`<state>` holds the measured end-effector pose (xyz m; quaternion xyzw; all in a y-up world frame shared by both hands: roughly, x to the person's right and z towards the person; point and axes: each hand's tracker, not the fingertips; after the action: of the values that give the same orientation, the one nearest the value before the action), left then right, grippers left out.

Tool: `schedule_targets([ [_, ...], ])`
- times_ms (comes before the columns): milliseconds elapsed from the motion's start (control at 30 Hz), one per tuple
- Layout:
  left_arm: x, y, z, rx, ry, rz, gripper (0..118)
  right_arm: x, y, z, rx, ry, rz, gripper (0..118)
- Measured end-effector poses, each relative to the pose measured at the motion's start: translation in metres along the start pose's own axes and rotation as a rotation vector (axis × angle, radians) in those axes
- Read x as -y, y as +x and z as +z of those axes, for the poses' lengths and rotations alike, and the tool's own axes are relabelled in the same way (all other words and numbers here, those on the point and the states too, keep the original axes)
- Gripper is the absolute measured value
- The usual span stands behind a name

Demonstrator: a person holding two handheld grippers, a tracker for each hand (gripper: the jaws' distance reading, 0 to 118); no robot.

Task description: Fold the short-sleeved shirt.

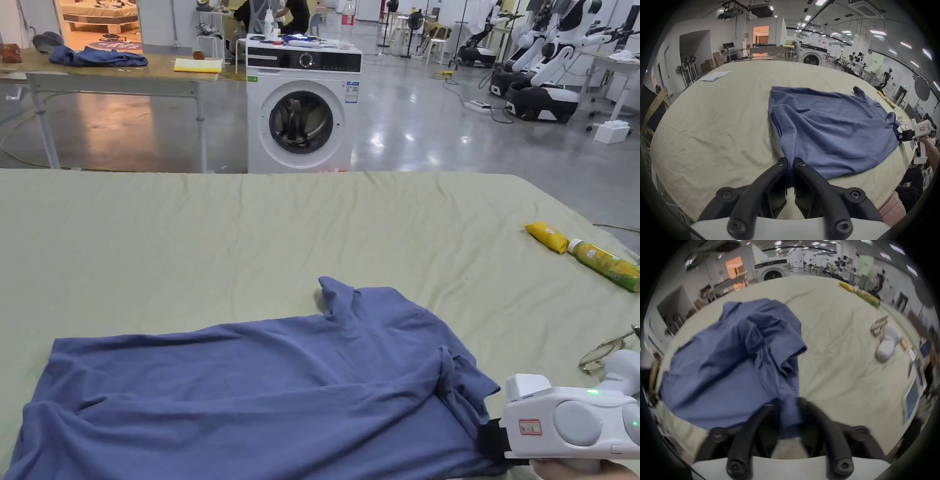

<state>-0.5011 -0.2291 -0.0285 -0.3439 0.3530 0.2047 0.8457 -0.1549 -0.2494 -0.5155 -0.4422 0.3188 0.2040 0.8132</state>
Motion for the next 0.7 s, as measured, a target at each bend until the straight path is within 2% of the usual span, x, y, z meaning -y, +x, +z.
schedule_targets([
  [33, 0.001, 0.001, 0.001, -0.001, -0.004, 0.000, 0, 0.000, -0.005, 0.006, -0.009, 0.029, 0.068, 5],
  [67, 0.001, 0.000, 0.002, 0.001, -0.003, 0.001, 0, 0.001, -0.007, 0.009, -0.006, 0.022, 0.106, 5],
  [100, 0.000, -0.002, 0.005, 0.007, -0.007, 0.006, 0, 0.001, -0.013, 0.019, -0.046, 0.019, 0.125, 5],
  [200, -0.006, -0.007, 0.012, 0.028, -0.004, 0.029, 0, 0.006, -0.005, 0.040, -0.060, 0.041, 0.087, 5],
  [367, -0.009, -0.014, 0.041, 0.043, 0.001, 0.031, 0, 0.021, 0.023, 0.087, -0.149, 0.093, -0.019, 5],
  [500, 0.012, -0.023, 0.074, 0.013, -0.056, -0.017, 0, 0.060, 0.034, 0.116, -0.204, 0.026, -0.086, 5],
  [600, 0.040, -0.034, 0.083, 0.060, -0.122, 0.062, 0, 0.093, 0.041, 0.116, -0.240, -0.015, -0.149, 5],
  [667, 0.056, -0.039, 0.078, 0.085, -0.156, 0.093, 0, 0.107, 0.043, 0.104, -0.235, -0.029, -0.158, 5],
  [700, 0.063, -0.042, 0.073, 0.077, -0.161, 0.128, 5, 0.112, 0.043, 0.096, -0.236, -0.031, -0.159, 6],
])
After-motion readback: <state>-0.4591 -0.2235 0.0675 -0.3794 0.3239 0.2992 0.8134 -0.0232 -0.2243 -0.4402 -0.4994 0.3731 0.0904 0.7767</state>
